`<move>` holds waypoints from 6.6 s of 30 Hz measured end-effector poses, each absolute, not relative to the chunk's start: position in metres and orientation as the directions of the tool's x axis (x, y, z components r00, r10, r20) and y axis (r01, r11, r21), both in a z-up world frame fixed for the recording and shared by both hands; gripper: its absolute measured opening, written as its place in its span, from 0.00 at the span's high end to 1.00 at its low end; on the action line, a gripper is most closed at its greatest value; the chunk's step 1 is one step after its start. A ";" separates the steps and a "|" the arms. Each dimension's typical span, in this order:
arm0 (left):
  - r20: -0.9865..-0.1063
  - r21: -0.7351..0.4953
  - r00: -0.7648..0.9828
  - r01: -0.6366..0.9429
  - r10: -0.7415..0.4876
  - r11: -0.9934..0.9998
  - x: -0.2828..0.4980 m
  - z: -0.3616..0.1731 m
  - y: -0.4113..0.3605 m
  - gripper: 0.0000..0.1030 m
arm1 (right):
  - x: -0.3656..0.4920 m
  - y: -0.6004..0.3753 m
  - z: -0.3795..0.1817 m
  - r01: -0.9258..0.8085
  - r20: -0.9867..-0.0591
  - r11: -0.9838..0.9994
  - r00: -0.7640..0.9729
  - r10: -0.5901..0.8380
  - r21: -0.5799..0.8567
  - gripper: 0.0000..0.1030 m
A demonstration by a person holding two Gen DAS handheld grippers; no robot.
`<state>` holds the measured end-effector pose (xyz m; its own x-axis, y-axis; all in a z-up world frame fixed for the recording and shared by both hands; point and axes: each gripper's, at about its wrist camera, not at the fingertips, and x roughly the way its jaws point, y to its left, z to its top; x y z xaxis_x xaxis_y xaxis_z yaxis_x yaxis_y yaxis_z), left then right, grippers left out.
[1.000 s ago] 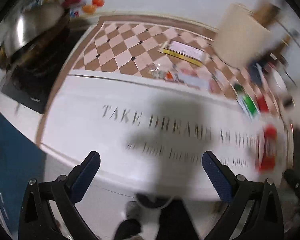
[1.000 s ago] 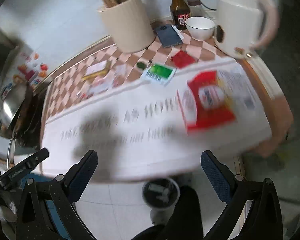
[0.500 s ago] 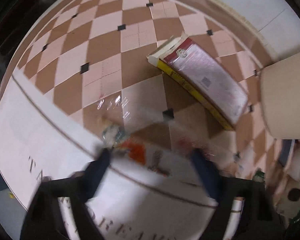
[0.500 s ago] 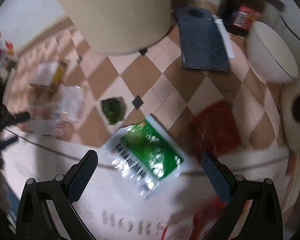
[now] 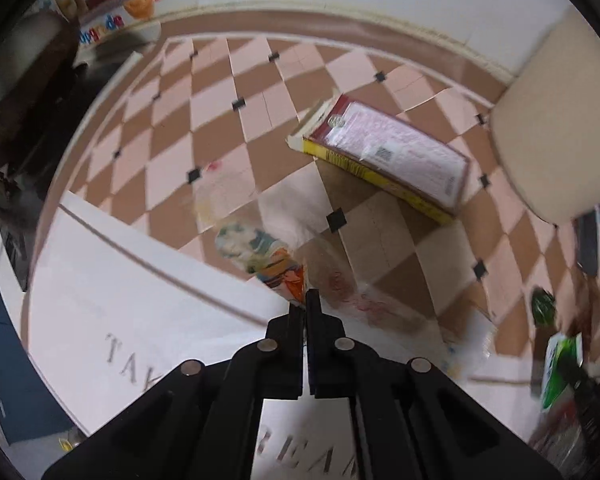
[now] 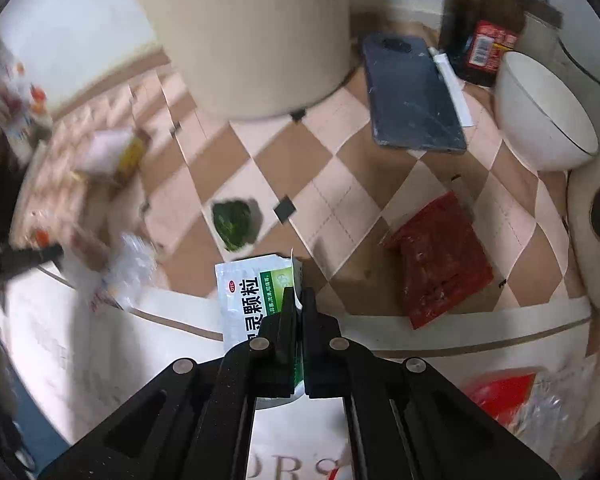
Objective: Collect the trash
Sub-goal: 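Grasp the clear plastic wrapper with the left tool while the right tool grasps a white granule box, then lower the wrapper and granule box into the grey bin and open both tools, then raise both tools back toward the counter items, then grasp a small dark scrap with the left tool while the right tool grasps the red packet, then lower the scrap and red packet into the grey bin and open both tools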
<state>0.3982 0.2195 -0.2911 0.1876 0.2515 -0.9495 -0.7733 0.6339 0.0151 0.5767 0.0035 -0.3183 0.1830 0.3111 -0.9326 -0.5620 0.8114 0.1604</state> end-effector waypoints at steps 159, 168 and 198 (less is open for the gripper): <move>-0.965 0.052 0.195 -0.516 0.176 0.855 0.555 -0.307 0.099 0.91 | 0.642 -0.080 -0.310 -0.349 -0.935 0.909 0.182 0.304 0.227 0.09; -0.950 0.128 0.169 -0.552 0.261 0.824 0.508 -0.299 0.114 0.92 | 0.619 -0.020 -0.329 -0.539 -0.931 0.841 0.324 0.168 -0.036 0.88; -0.864 0.034 0.464 -0.333 0.195 0.942 0.175 -0.181 0.045 0.92 | 0.200 -0.123 -0.191 -0.366 -0.814 0.901 0.434 0.385 0.231 0.89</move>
<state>0.1755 0.0452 -0.1811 0.4643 0.1951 -0.8639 -0.3335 0.9422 0.0335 0.2004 -0.1232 -0.1906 0.4341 0.3849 -0.8145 -0.3662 0.9015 0.2308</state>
